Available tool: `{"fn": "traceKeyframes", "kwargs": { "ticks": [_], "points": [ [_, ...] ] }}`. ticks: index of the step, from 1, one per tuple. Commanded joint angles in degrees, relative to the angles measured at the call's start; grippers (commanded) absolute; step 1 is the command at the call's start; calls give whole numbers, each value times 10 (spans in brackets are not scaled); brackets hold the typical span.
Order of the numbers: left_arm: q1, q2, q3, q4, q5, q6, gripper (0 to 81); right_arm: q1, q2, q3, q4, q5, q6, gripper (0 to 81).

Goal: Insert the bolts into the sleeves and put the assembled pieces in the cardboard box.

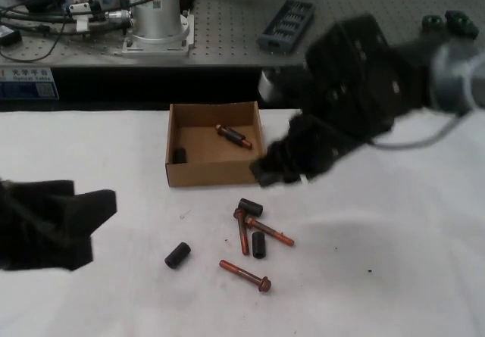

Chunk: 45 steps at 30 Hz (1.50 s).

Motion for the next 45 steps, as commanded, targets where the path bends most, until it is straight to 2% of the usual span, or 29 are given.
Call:
{"fn": "traceKeyframes", "kwargs": {
  "ticks": [1,3,5,9,12,15,17,19,28,30,34,36,40,45],
  "points": [
    [2,69,-33,-11,5,75,399,12,-44,59,-69,3,72,283],
    [2,100,-46,-9,9,130,399,24,-57,90,-97,17,133,283],
    [2,127,-58,1,9,156,399,40,-60,108,-125,27,152,283],
    [2,160,-75,29,-6,178,399,85,-54,121,-161,26,98,283],
    [2,159,-75,48,-82,182,399,111,-51,119,-159,46,90,283],
    [2,155,-77,74,-168,182,399,127,-43,119,-156,70,176,283],
    [4,148,-77,88,-191,182,399,132,-34,115,-157,76,232,283],
    [9,139,-77,104,-193,177,399,136,-23,108,-157,76,256,283],
    [37,108,-77,147,-188,177,399,138,28,57,-69,67,251,273],
    [41,108,-77,147,-180,177,399,138,34,41,-40,80,222,249],
    [41,108,-77,147,-153,177,399,136,30,24,-24,115,79,233],
    [41,108,-77,147,-149,177,399,132,30,15,-8,123,35,233],
    [41,108,-77,147,-149,177,399,127,30,14,32,123,-22,233],
    [41,108,-77,147,-149,177,399,126,32,16,61,123,-50,233]
  ]
}}
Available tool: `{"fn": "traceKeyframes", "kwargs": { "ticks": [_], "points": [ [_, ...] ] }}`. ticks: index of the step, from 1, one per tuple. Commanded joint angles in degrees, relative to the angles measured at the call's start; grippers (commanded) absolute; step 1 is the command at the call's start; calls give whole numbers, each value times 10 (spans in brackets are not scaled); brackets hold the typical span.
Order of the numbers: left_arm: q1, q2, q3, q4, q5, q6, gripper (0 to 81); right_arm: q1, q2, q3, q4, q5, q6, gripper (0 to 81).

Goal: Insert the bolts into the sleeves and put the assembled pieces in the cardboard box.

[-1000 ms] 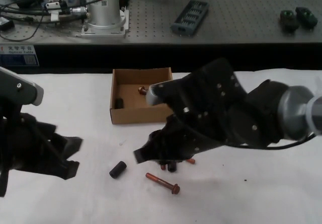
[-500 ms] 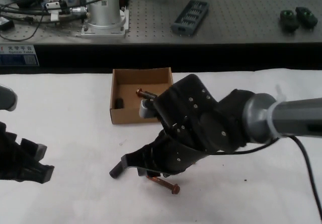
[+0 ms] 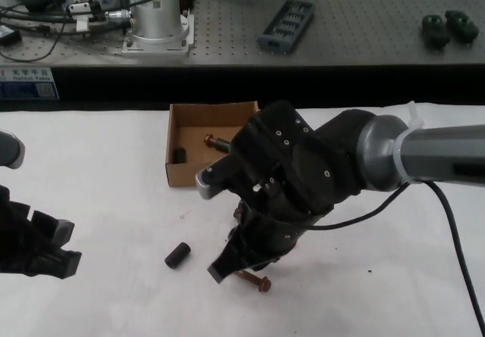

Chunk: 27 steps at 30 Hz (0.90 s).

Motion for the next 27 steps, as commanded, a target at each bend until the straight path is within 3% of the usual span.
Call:
{"fn": "traceKeyframes", "kwargs": {
  "ticks": [1,16,27],
  "points": [
    [1,-5,-7,-3,1,0,399,-3,-1,-3,8,-2,-19,233],
    [1,-5,-7,-3,1,0,399,-13,29,-3,5,-50,-37,233],
    [1,-5,-7,22,2,0,399,-61,39,-3,44,-31,-146,232]
  ]
}}
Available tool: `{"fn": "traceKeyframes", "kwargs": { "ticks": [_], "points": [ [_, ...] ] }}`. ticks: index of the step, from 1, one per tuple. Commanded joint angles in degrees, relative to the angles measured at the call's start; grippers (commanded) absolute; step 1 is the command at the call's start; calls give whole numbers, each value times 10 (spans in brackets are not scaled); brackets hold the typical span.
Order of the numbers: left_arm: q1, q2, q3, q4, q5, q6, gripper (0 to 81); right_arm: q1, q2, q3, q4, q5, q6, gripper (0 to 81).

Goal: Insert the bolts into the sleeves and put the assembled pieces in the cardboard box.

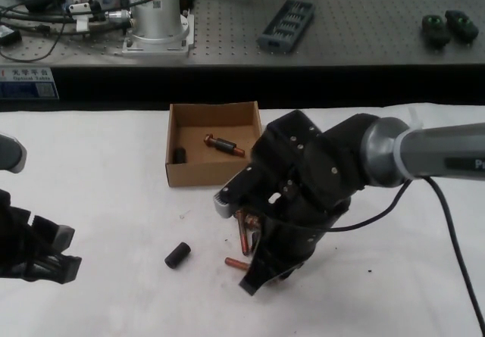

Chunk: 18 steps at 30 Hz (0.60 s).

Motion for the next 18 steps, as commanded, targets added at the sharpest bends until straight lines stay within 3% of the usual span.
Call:
{"fn": "traceKeyframes", "kwargs": {
  "ticks": [1,4,10,12,18],
  "points": [
    [1,-5,-7,7,2,0,399,-6,6,-3,8,-1,-15,232],
    [1,-5,-10,7,2,0,399,-9,6,-3,13,-1,-35,211],
    [1,-5,-23,7,2,0,399,-3,6,-3,11,-10,-59,4],
    [1,-5,-27,7,2,0,399,-2,6,-3,11,-10,-69,43],
    [1,-8,-28,7,2,0,399,-1,6,-3,24,-10,-138,43]
  ]
}}
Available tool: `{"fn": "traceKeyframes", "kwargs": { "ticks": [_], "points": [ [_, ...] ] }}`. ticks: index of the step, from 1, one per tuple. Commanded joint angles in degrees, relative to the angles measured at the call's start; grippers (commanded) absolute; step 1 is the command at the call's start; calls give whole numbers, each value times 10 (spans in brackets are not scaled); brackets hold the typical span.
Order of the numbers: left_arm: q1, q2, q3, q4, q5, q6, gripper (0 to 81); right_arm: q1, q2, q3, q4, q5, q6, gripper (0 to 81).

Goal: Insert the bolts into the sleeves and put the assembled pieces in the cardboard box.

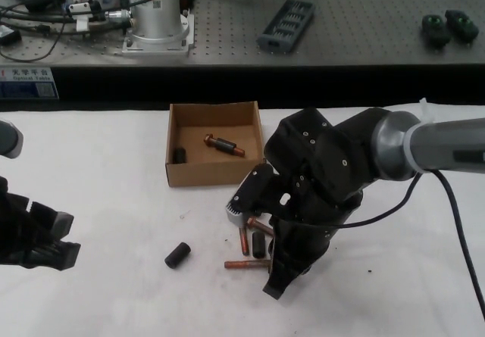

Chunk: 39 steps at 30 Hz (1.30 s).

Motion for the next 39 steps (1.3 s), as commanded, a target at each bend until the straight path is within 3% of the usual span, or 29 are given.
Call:
{"fn": "traceKeyframes", "kwargs": {
  "ticks": [1,5,9,16,21,23,25,29,30,32,36,39],
  "points": [
    [1,-6,-7,1,2,2,399,2,6,-3,18,-10,-17,43],
    [1,-6,-7,1,2,4,399,2,6,-3,59,-17,-98,43],
    [1,-6,-7,1,2,4,399,7,3,-3,81,-68,-152,43],
    [1,-6,-7,0,25,23,399,69,-12,-3,88,-117,-224,43],
    [1,-6,-7,6,24,26,399,103,-12,-3,82,-115,-225,42],
    [1,-6,-7,15,26,26,399,108,-14,-3,80,-90,-208,3],
    [1,-6,-7,28,37,37,399,111,-17,-3,80,-46,-186,83],
    [1,-6,-7,51,76,52,399,111,-30,-5,59,58,-130,357],
    [1,-6,-7,51,86,52,399,111,-34,-5,50,79,-109,380],
    [1,-6,-7,44,100,47,399,111,-46,-5,31,79,-87,351],
    [1,-6,-7,44,105,46,399,108,-89,-5,6,-24,-47,225],
    [1,-6,-8,37,121,41,399,108,-131,-5,17,-39,-13,205]
  ]
}}
